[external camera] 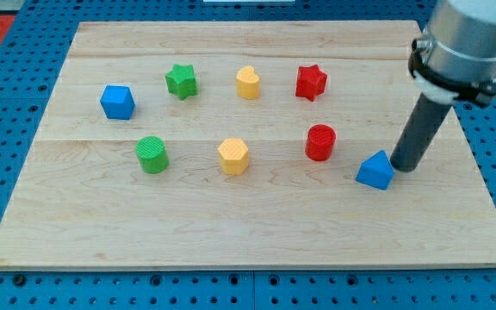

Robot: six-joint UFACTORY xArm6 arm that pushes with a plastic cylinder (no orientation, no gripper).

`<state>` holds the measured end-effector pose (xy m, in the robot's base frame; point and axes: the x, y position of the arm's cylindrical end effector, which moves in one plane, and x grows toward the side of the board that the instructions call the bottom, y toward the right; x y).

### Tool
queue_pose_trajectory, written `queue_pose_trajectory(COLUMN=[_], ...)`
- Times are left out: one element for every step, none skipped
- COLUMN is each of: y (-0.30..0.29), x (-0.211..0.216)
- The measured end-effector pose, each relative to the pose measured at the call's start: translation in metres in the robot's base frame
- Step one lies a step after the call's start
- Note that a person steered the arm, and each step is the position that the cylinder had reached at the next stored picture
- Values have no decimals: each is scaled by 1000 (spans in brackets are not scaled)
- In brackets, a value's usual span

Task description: Nudge the red circle left and down a bit

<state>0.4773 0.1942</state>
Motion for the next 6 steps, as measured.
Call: queue_pose_trajectory(y=[-34,-43,-40,-38,-21,-47], x=[-1,7,21,-1,-56,-67])
